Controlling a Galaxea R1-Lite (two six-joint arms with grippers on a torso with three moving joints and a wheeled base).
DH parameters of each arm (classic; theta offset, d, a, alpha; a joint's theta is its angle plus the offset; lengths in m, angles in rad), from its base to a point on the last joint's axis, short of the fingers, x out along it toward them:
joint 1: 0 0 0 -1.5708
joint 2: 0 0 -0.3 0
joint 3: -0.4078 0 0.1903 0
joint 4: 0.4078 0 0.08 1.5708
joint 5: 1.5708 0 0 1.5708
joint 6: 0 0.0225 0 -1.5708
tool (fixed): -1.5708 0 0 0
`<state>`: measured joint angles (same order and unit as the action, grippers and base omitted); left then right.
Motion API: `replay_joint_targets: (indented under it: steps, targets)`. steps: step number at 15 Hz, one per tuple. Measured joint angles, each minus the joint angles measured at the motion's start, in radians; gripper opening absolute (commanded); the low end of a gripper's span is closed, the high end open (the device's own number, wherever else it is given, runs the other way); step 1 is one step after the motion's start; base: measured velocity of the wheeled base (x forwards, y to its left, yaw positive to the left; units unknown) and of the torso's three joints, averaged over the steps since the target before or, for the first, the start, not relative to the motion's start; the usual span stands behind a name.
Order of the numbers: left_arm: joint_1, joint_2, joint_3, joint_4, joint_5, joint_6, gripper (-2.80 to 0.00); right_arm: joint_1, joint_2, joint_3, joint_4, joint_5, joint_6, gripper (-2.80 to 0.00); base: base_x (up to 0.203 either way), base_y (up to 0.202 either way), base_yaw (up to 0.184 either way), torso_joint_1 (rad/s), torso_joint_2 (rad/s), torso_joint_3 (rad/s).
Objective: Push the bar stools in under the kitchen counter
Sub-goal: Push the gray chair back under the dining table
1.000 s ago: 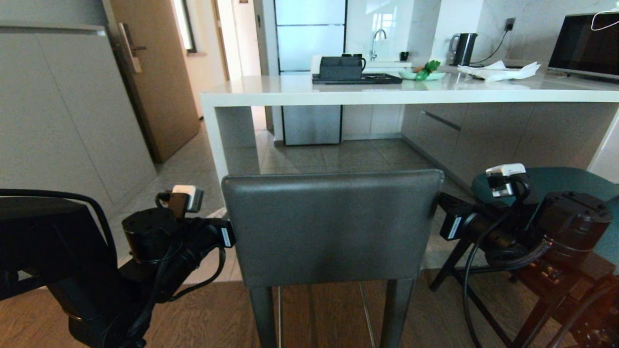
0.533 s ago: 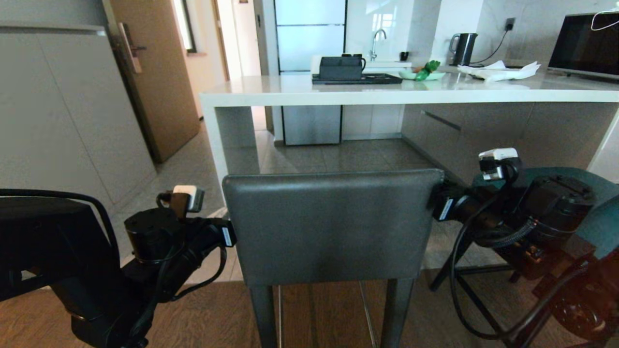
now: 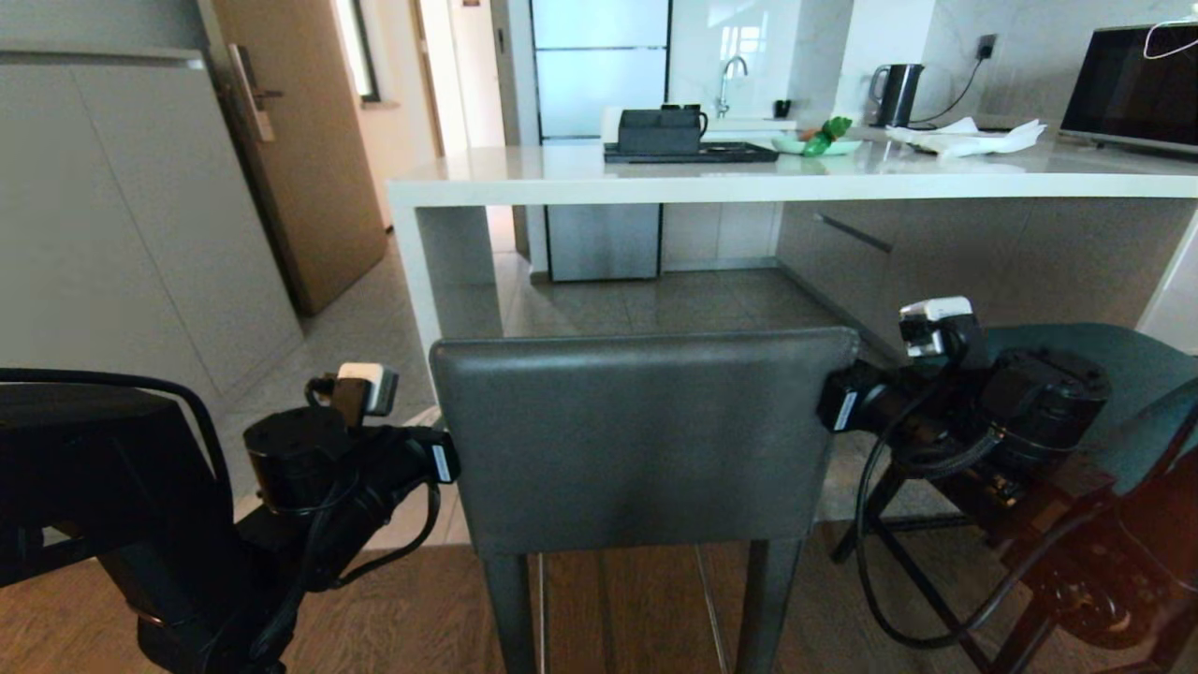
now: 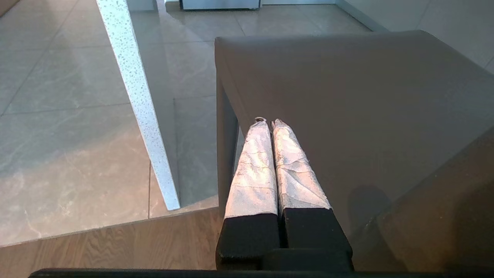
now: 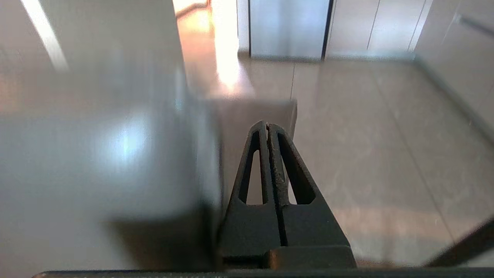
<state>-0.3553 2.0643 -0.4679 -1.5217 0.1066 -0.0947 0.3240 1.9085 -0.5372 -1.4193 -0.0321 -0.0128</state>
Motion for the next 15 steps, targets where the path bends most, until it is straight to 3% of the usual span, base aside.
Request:
replay_joint_targets:
  steps: [5, 9, 12, 15]
  targets:
    - [0.002, 0.000, -0.001, 0.002, -0.001, 0.000, -2.80, 0.035, 0.029, 0.096, -0.104, -0.007, 0.004, -2.80, 0.000, 0.000, 0.000, 0.000, 0.00, 0.000]
    - [-0.026, 0.001, 0.001, 0.002, -0.002, 0.001, -2.80, 0.097, 0.074, 0.008, -0.098, -0.012, 0.008, -2.80, 0.000, 0.000, 0.000, 0.000, 0.00, 0.000]
    - [-0.051, 0.003, 0.013, -0.003, 0.005, 0.001, -2.80, 0.102, 0.124, -0.070, -0.100, -0.063, 0.016, -2.80, 0.000, 0.000, 0.000, 0.000, 0.00, 0.000]
    - [-0.054, 0.008, 0.011, -0.003, 0.002, 0.000, -2.80, 0.096, 0.149, -0.093, -0.105, -0.066, 0.019, -2.80, 0.000, 0.000, 0.000, 0.000, 0.00, 0.000]
